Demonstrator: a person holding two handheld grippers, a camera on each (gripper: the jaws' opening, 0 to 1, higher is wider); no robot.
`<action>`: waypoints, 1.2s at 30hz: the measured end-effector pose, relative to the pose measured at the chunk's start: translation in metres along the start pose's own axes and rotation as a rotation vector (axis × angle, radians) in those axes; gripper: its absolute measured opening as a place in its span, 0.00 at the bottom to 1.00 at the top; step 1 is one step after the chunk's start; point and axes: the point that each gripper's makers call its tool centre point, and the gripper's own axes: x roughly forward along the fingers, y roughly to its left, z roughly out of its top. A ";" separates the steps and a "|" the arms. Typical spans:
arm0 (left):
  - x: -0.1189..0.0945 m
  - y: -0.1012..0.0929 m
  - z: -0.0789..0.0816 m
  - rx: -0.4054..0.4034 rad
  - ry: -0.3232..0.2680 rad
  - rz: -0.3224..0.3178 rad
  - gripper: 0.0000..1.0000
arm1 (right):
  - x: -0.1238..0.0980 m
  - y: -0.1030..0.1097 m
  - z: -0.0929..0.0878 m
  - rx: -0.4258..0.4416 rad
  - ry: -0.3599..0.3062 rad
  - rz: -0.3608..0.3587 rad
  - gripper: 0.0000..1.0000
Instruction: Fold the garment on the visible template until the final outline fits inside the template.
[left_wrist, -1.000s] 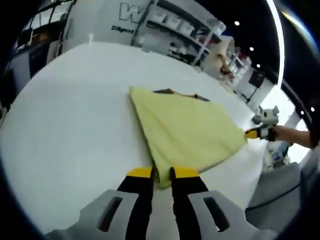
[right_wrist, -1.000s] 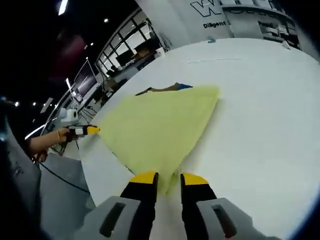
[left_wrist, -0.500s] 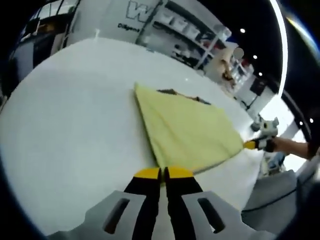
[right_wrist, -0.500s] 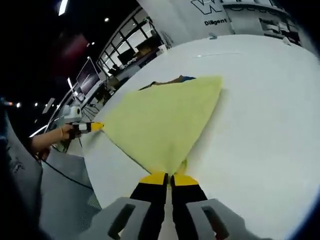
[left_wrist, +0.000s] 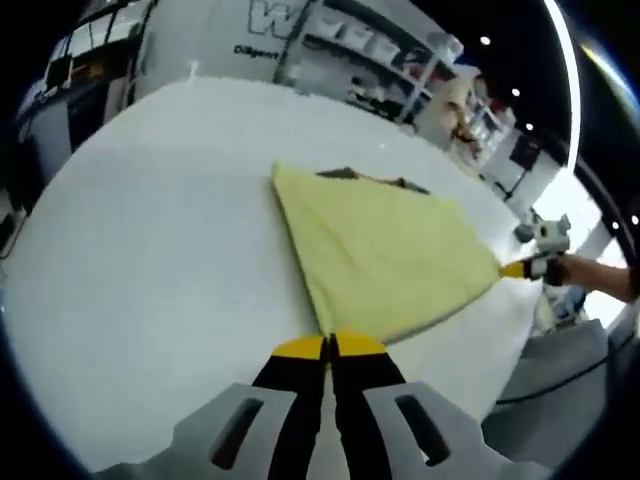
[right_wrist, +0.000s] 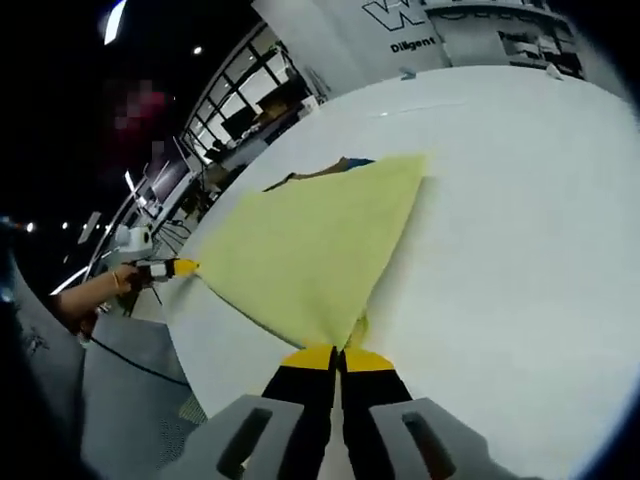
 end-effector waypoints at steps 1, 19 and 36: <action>-0.001 -0.001 -0.001 0.001 0.001 0.000 0.00 | -0.001 0.001 -0.002 0.003 -0.002 0.000 0.00; -0.018 -0.012 -0.020 0.098 0.057 -0.007 0.00 | -0.017 0.015 -0.033 -0.004 -0.008 0.012 0.00; -0.064 0.016 -0.012 0.159 -0.037 0.089 0.00 | -0.049 0.007 -0.033 -0.005 -0.087 -0.122 0.00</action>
